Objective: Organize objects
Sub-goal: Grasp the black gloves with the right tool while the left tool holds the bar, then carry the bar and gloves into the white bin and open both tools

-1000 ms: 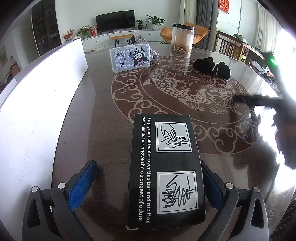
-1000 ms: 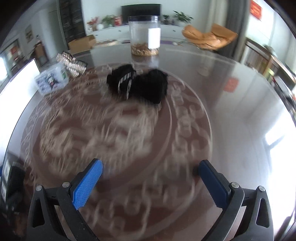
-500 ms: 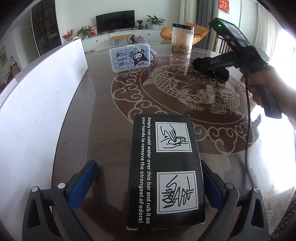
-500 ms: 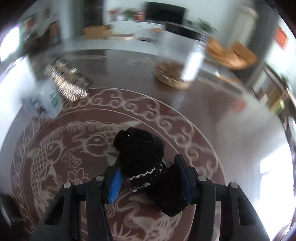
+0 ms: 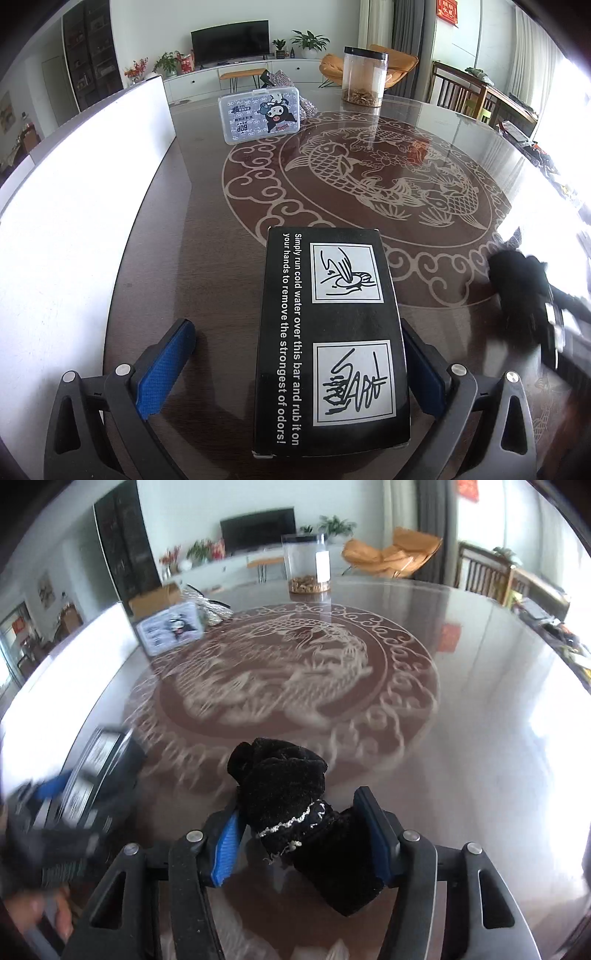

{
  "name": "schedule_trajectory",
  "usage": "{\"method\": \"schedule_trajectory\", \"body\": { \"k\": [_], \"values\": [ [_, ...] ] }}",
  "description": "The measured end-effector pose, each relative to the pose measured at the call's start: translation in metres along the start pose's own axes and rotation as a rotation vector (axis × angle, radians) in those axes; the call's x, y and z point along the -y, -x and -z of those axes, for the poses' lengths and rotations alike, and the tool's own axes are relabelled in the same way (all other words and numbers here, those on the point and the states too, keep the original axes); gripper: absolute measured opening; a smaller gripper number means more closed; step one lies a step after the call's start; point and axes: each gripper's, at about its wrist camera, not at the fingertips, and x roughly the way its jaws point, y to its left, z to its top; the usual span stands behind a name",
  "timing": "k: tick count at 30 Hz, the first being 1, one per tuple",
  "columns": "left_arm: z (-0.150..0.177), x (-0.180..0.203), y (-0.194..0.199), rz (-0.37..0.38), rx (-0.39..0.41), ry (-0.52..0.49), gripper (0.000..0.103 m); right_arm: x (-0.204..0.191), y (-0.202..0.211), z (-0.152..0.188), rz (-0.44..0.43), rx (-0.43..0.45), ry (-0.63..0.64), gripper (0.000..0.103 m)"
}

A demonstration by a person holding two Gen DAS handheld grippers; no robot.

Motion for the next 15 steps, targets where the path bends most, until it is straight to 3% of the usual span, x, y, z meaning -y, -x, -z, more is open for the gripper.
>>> {"method": "schedule_trajectory", "body": {
  "k": [5,12,15],
  "values": [
    [0.000,0.000,0.000,0.000,0.000,0.000,0.103,-0.015,0.001,0.009,0.041,0.006,0.093,0.086],
    [0.000,0.000,0.000,0.000,0.000,0.000,0.103,-0.015,-0.008,0.010,0.036,-0.041,0.090,0.102],
    [0.000,0.000,0.000,0.000,0.000,0.000,0.103,-0.018,-0.010,0.010,0.032,-0.052,0.098,0.103]
  ]
}}
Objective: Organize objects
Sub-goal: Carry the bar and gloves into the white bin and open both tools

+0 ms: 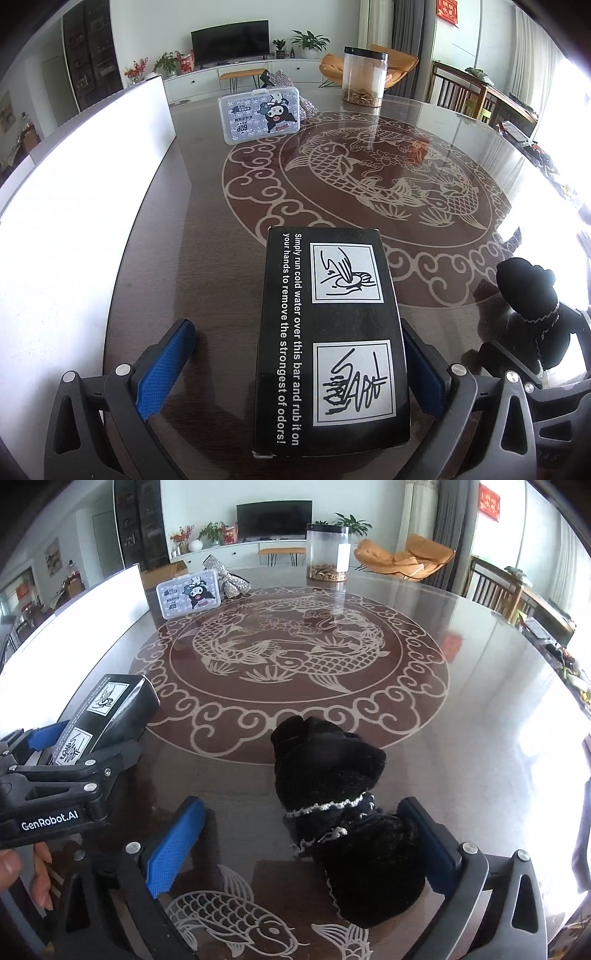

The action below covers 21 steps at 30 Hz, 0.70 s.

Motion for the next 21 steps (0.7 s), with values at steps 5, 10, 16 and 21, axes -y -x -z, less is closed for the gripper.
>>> {"method": "schedule_trajectory", "body": {
  "k": [5,10,16,21],
  "values": [
    [0.000,0.000,0.000,0.002,-0.002,0.000,0.103,0.000,0.000,0.000,-0.002,-0.002,0.000,0.103],
    [0.000,0.001,0.003,0.036,-0.065,-0.056,0.102,0.005,-0.004,-0.014,-0.049,-0.085,0.015,0.082],
    [0.003,0.000,0.020,0.132,-0.008,-0.055,0.057,0.022,0.009,-0.031,-0.128,-0.102,-0.054,0.039],
    [0.000,-0.023,0.087,0.280,0.079,0.065,0.057,0.004,0.078,-0.044,-0.210,0.025,-0.083,0.039]
  ]
}}
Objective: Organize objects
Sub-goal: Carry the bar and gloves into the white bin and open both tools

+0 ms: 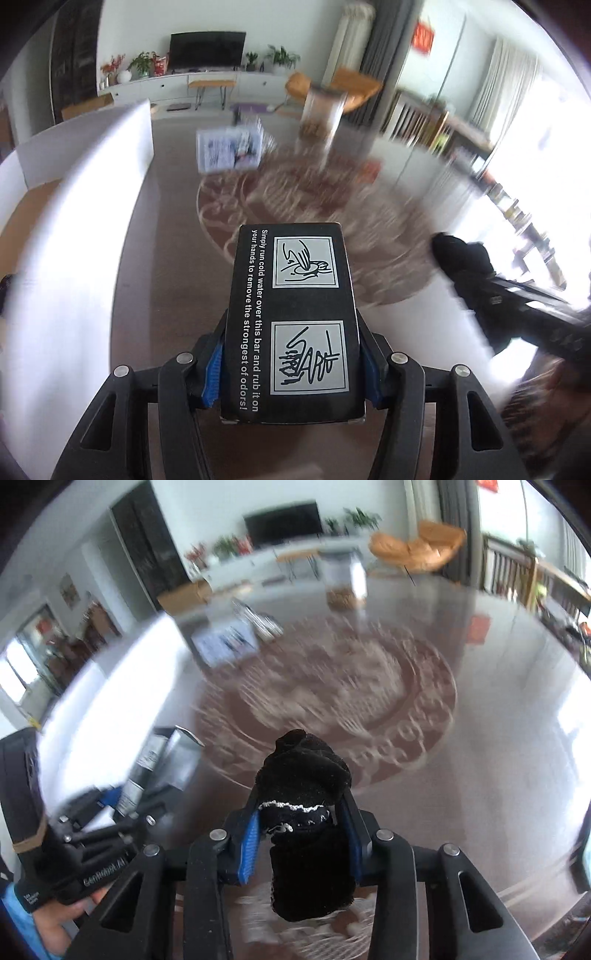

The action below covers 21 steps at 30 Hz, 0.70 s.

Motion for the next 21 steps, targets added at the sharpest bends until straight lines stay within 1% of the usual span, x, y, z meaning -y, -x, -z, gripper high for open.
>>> {"method": "schedule_trajectory", "body": {
  "k": [1,3,5,7,8,11,13,14,16,17,18,19,20,21],
  "values": [
    [-0.004,-0.003,0.019,0.029,0.025,0.014,0.057,-0.011,0.013,-0.005,-0.024,0.027,0.011,0.039],
    [-0.013,-0.015,0.063,0.067,0.085,0.040,0.057,-0.044,0.041,-0.017,-0.092,0.086,0.047,0.039],
    [-0.019,-0.037,0.100,0.051,0.143,0.060,0.058,-0.086,0.060,-0.029,-0.173,0.129,0.095,0.039],
    [-0.020,-0.070,0.131,-0.020,0.182,0.087,0.058,-0.125,0.067,-0.035,-0.259,0.141,0.138,0.039],
    [-0.019,-0.089,0.142,-0.069,0.189,0.106,0.058,-0.152,0.066,-0.037,-0.320,0.135,0.165,0.039],
    [-0.010,-0.154,0.164,-0.233,0.178,0.189,0.058,-0.216,0.052,-0.035,-0.452,0.083,0.234,0.039],
    [0.001,-0.195,0.166,-0.349,0.137,0.240,0.058,-0.257,0.033,-0.028,-0.500,0.032,0.287,0.039],
    [0.006,-0.210,0.163,-0.384,0.102,0.260,0.058,-0.272,0.023,-0.024,-0.517,0.010,0.304,0.043],
    [0.015,-0.235,0.153,-0.429,0.013,0.300,0.059,-0.294,0.003,-0.014,-0.543,-0.047,0.327,0.052],
    [0.021,-0.244,0.148,-0.448,-0.034,0.323,0.059,-0.305,-0.011,-0.009,-0.551,-0.099,0.339,0.066],
    [0.027,-0.252,0.143,-0.464,-0.074,0.353,0.059,-0.309,-0.021,-0.006,-0.553,-0.130,0.345,0.071],
    [0.030,-0.259,0.139,-0.461,-0.100,0.380,0.059,-0.310,-0.026,-0.003,-0.547,-0.142,0.350,0.071],
    [0.033,-0.263,0.135,-0.450,-0.127,0.409,0.059,-0.308,-0.027,-0.001,-0.531,-0.130,0.354,0.071],
    [0.034,-0.266,0.133,-0.445,-0.144,0.432,0.060,-0.303,-0.023,0.000,-0.521,-0.104,0.357,0.074]
  ]
}}
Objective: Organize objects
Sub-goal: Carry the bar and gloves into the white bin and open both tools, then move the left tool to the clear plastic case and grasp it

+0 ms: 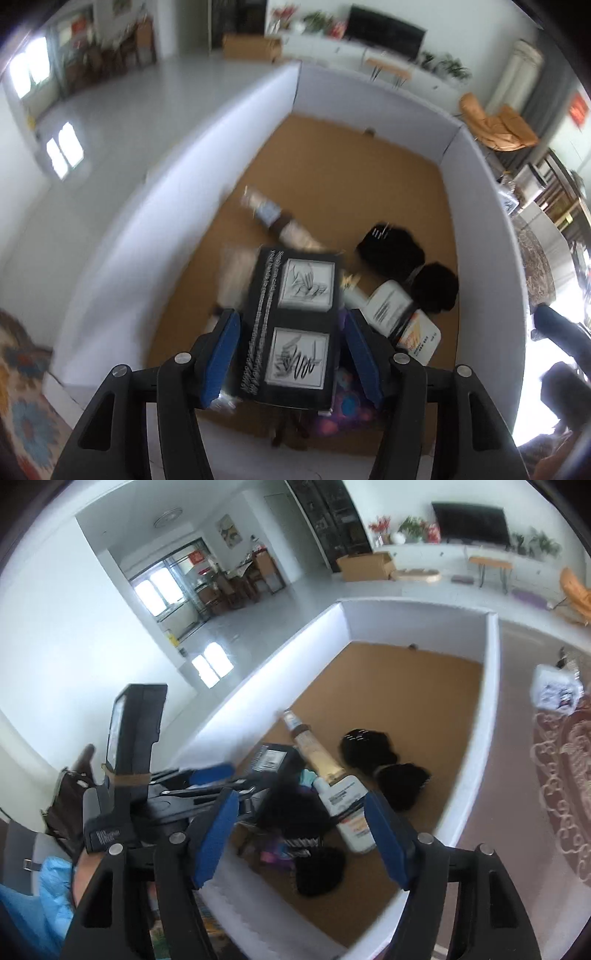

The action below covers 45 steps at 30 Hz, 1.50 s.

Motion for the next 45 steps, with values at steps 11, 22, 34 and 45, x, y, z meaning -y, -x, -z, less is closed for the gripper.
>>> {"method": "schedule_trajectory", "body": {
  "k": [11,22,34,45],
  "values": [
    [-0.005,0.083,0.021,-0.009,0.183,-0.208,0.077,0.149,0.098,0.088,0.503,0.245,-0.166,0.100],
    [-0.016,0.208,0.029,0.264,0.096,-0.474,0.077,0.260,0.135,0.180,0.783,0.183,-0.337,0.100],
    [-0.122,0.348,-0.063,0.151,0.058,-0.783,0.077,0.255,0.115,0.180,0.717,0.112,-0.319,0.100],
    [-0.152,0.430,-0.163,0.028,-0.069,-0.900,0.077,0.259,0.116,0.181,0.698,0.107,-0.339,0.100]
  ]
}}
